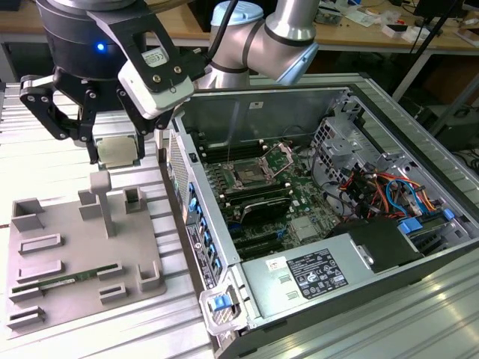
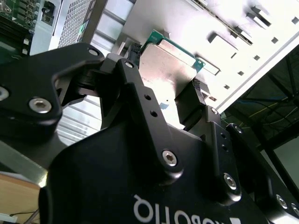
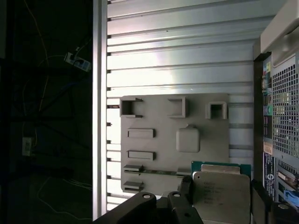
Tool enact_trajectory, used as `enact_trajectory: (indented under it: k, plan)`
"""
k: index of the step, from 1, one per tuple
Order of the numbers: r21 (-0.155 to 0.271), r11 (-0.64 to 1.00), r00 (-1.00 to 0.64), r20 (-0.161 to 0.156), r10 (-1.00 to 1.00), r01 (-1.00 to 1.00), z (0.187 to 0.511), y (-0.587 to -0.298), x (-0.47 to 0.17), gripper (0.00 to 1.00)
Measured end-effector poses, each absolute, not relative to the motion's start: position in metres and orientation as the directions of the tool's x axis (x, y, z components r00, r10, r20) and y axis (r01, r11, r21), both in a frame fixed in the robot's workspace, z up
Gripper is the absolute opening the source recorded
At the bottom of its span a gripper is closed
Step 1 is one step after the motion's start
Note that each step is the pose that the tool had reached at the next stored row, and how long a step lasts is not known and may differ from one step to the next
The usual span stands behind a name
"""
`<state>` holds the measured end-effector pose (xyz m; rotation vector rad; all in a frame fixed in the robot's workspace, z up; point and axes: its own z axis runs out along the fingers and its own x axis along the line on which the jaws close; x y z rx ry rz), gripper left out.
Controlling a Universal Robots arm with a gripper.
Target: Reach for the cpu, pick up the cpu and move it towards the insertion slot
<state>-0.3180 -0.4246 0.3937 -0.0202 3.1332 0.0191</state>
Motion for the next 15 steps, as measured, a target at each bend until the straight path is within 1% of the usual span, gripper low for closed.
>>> enact_trajectory:
  k: [15]
  plan:
    - [0.012, 1.0, -1.0, -0.008, -0.013, -0.013, 0.3937, -0.4247, -0.3109, 0.55]
